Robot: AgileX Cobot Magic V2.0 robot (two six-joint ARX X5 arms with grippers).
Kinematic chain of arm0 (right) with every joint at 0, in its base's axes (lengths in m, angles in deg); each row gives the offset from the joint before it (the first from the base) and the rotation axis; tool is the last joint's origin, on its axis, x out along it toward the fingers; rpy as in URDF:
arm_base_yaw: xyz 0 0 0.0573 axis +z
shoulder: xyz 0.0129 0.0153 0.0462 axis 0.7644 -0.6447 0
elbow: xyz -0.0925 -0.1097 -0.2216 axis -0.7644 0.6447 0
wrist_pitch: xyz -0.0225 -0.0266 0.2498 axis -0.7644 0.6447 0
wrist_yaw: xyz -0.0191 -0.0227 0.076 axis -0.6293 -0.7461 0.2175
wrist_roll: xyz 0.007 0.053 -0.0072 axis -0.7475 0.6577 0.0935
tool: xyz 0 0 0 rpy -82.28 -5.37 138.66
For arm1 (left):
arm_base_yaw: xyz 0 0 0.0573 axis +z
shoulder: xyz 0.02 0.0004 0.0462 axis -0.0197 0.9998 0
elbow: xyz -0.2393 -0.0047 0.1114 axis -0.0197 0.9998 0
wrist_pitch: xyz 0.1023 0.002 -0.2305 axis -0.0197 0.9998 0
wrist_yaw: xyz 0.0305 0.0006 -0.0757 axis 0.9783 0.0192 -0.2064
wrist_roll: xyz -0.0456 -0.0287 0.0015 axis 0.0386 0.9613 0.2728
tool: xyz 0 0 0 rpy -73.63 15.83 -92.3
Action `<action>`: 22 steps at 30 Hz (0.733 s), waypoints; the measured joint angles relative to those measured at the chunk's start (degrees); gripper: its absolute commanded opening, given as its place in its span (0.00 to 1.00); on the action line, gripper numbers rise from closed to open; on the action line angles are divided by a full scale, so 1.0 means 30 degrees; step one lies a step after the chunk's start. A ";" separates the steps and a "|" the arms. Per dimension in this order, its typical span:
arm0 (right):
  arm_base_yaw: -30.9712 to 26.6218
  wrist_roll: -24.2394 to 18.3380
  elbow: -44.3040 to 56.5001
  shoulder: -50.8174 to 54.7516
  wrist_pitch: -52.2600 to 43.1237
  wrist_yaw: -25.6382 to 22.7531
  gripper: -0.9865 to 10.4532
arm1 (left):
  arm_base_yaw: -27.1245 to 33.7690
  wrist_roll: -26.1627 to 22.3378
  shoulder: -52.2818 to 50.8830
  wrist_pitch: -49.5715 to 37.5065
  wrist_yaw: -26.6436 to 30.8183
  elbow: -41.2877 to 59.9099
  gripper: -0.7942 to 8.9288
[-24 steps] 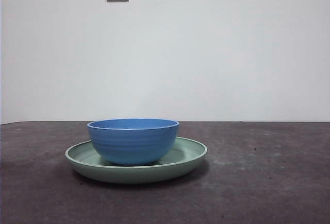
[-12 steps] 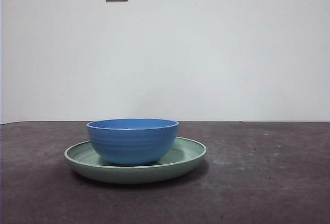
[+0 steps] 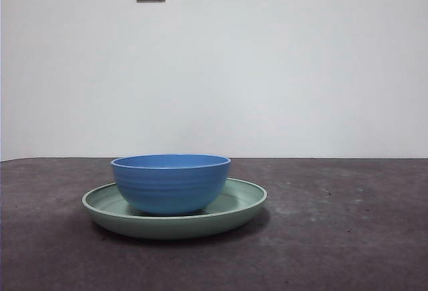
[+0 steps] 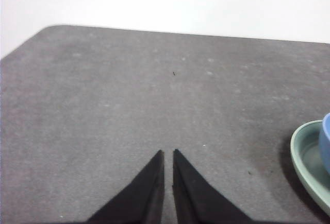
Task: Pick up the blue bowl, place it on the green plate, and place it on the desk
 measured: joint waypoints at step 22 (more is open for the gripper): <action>0.0000 0.0007 0.0007 0.0000 0.0000 0.0000 0.10 | -0.0029 -0.0466 0.0007 0.0000 0.0015 0.0000 0.11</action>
